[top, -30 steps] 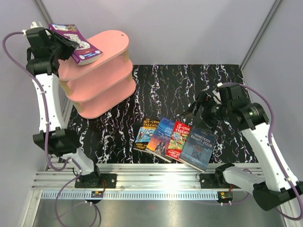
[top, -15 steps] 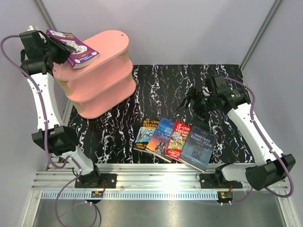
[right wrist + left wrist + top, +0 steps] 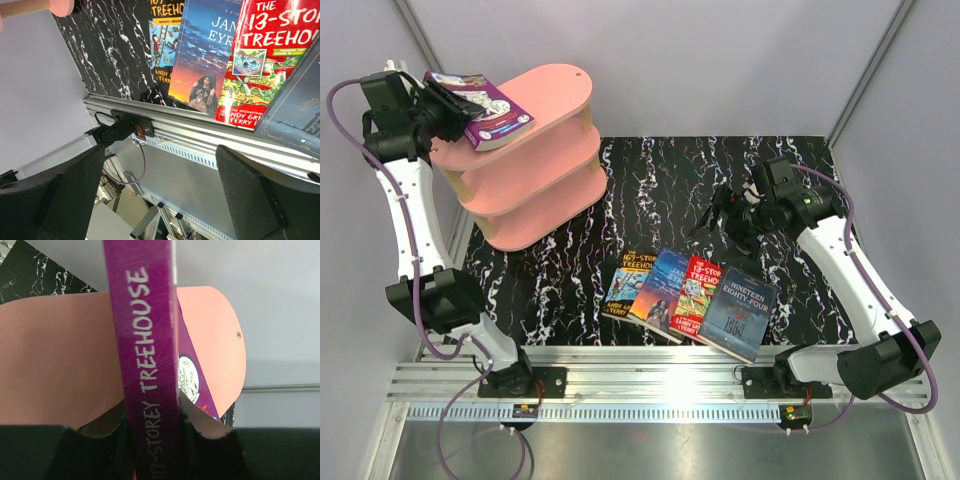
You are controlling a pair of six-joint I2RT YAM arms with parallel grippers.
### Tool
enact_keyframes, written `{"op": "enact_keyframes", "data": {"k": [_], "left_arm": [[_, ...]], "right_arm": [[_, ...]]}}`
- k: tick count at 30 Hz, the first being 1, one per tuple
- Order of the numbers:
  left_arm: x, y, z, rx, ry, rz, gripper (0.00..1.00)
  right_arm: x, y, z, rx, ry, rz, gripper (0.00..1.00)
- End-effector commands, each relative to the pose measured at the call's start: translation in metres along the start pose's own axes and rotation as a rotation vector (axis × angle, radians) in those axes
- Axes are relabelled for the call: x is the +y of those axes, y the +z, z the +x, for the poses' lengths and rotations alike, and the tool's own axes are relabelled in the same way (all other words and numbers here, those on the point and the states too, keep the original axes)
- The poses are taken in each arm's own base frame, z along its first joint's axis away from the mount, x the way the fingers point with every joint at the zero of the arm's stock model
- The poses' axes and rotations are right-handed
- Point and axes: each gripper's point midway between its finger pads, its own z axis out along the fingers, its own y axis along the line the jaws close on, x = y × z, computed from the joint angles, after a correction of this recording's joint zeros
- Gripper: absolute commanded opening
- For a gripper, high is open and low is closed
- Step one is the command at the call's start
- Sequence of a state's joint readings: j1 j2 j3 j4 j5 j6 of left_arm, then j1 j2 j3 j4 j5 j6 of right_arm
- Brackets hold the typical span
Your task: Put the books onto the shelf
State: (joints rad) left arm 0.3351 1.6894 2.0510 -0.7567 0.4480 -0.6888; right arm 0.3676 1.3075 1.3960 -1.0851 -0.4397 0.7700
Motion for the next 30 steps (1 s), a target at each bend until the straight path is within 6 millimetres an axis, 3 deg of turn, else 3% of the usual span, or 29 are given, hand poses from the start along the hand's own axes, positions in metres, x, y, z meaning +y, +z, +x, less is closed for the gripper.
{"op": "enact_keyframes", "data": {"k": [1,4,8,17,22,25,27,28,29,30], "left_arm": [[-0.005,-0.013,0.013,0.048,0.043,0.03,0.42],[-0.002,-0.016,0.011,0.042,0.045,-0.004,0.8],[0.002,-0.03,-0.004,-0.013,0.065,-0.086,0.98],[0.021,-0.079,-0.021,-0.099,0.023,-0.291,0.99],[0.008,-0.101,-0.017,-0.132,0.026,-0.263,0.99],[-0.012,-0.122,-0.013,-0.167,0.039,-0.24,0.99],[-0.045,-0.129,0.002,-0.162,0.087,-0.181,0.98],[-0.053,-0.132,0.015,-0.135,0.109,-0.181,0.98],[-0.075,-0.128,0.039,-0.097,0.163,-0.153,0.98],[-0.081,-0.128,0.05,-0.083,0.184,-0.156,0.98]], "right_arm": [[0.005,0.001,0.002,0.011,-0.037,-0.032,1.0],[0.004,0.001,0.002,0.013,-0.036,-0.031,1.0],[0.004,-0.001,0.004,0.013,-0.04,-0.033,1.0],[0.001,0.0,0.011,0.031,-0.037,-0.05,1.0],[-0.007,0.001,0.01,0.014,-0.055,-0.025,1.0],[-0.013,0.011,0.009,0.034,-0.053,-0.005,1.0],[-0.031,0.024,0.012,0.106,-0.042,0.093,1.0],[-0.046,0.028,0.008,0.102,-0.044,0.173,1.0],[-0.062,0.028,0.012,0.128,-0.03,0.255,1.0],[-0.074,0.031,0.012,0.132,-0.019,0.312,1.0]]}}
